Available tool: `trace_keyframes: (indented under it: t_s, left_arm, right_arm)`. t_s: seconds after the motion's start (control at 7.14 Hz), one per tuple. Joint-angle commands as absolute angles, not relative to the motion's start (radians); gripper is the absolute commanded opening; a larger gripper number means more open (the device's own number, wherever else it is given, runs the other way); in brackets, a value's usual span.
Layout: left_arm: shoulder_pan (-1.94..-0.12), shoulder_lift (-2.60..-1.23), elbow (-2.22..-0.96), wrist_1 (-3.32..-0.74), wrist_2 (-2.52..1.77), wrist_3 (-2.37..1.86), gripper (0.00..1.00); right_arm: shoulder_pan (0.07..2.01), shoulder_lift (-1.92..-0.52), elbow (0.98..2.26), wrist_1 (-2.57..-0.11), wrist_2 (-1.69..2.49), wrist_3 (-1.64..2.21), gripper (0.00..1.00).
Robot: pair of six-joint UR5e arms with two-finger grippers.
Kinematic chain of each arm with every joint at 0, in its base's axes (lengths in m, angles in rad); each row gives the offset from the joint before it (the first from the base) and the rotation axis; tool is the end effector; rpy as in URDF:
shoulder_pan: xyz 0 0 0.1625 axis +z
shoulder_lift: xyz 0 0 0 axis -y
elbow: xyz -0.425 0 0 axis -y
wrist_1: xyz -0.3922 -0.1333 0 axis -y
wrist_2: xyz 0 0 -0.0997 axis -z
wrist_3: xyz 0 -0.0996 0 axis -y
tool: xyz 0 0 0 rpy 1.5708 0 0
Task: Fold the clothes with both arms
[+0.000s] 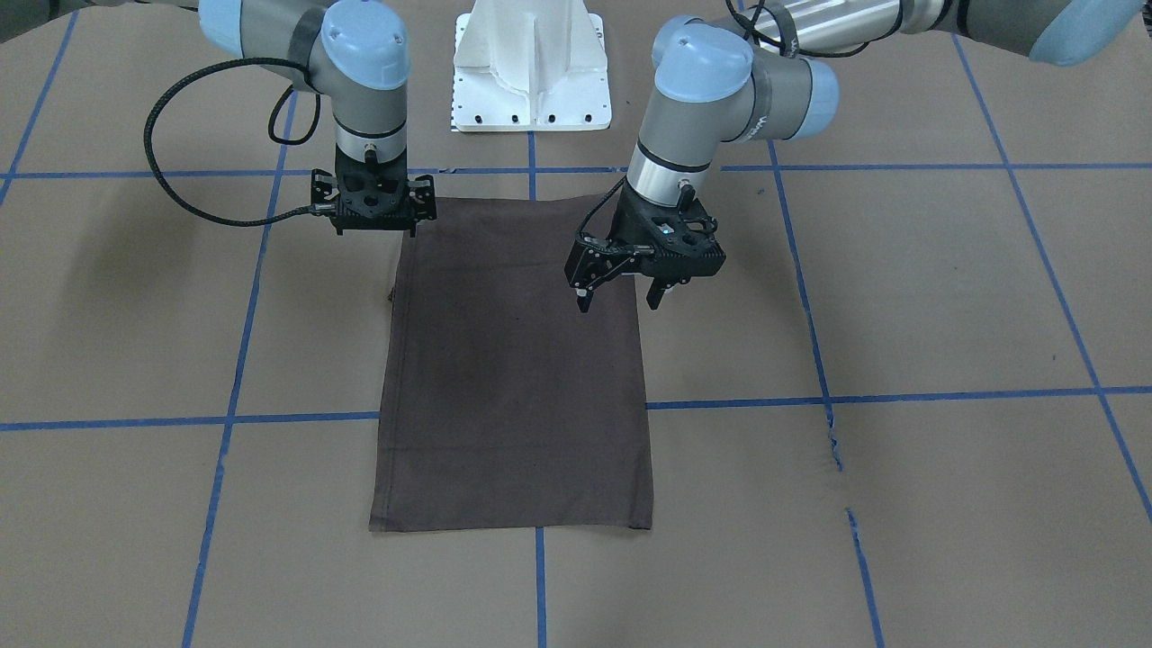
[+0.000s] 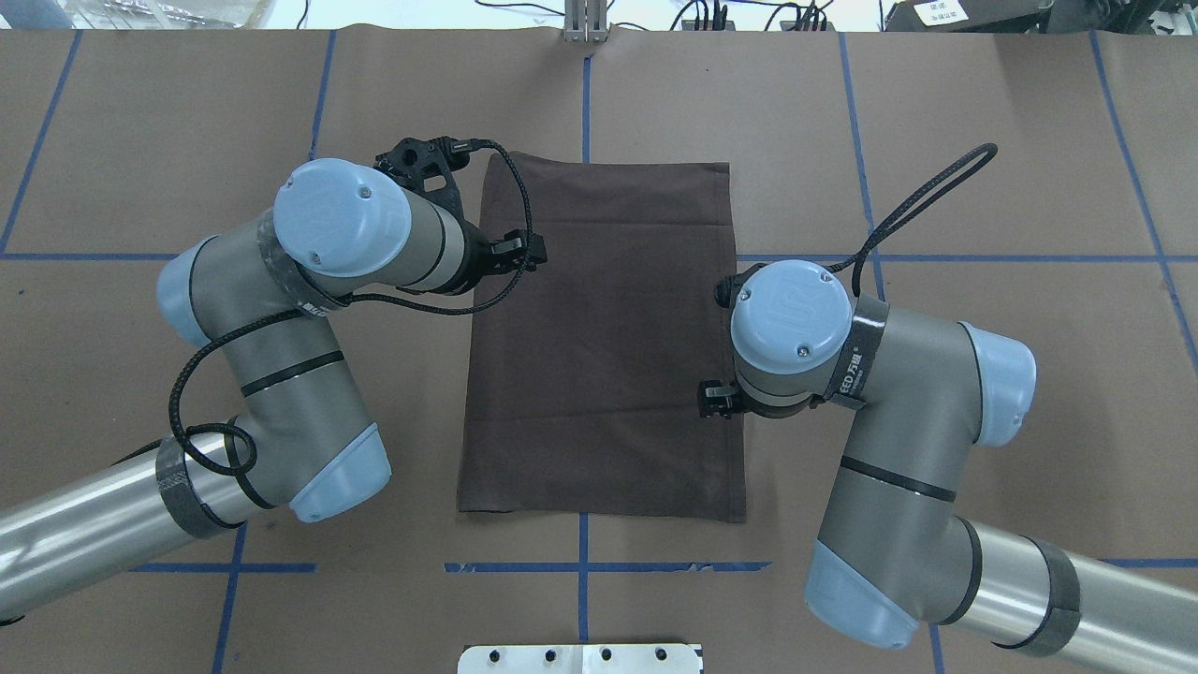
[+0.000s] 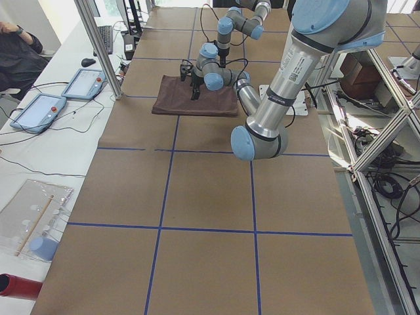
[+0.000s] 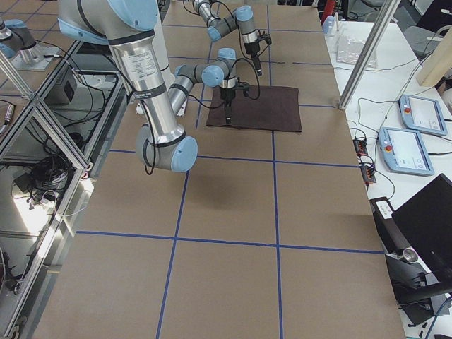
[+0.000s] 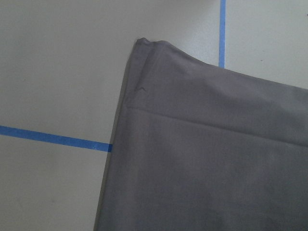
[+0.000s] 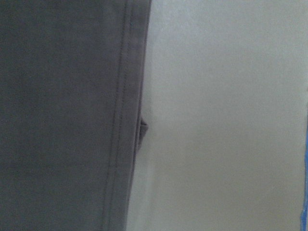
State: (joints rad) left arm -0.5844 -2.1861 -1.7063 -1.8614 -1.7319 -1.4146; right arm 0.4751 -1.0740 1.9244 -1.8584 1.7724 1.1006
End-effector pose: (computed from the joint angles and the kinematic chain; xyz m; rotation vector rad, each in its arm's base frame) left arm 0.4918 -0.4660 0.2056 0.2407 1.0257 -0.3042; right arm -0.4796 -0.3742 0.2707 0.0806 -0.5887 -0.0520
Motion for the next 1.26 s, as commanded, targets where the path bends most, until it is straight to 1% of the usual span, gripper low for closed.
trace_keyframes:
  t_s: [0.0, 0.14, 0.42, 0.56, 0.98, 1.12]
  left_arm:
    - [-0.534, -2.066, -1.819, -1.859, -1.735, -1.457, 1.0]
    - [-0.464, -1.984, -1.869, -1.861, -1.721, -1.608, 1.0]
    - [-0.289, -1.96, -1.873, -1.844, -1.605, -1.873, 1.0]
    - [-0.238, -1.965, -1.87, -1.795, -1.598, -1.937, 0.99]
    - [-0.21, -1.98, -1.868, -1.761, -1.597, -1.967, 0.84]
    - [-0.212, -1.983, -1.868, -1.759, -1.597, -1.965, 0.82]
  right_arm:
    - [0.489, -1.068, 1.945, -1.809, 1.816, 1.109, 1.0]
    - [0.489, -1.074, 1.98, -1.807, 1.828, 1.118, 1.0]
    - [0.479, -1.072, 2.023, -1.804, 1.83, 1.162, 1.0]
    - [0.469, -1.075, 2.019, -1.74, 1.833, 1.178, 1.0]
    - [0.469, -1.078, 2.02, -1.718, 1.838, 1.184, 1.0]
    - [0.471, -1.078, 2.023, -1.718, 1.838, 1.184, 1.0]
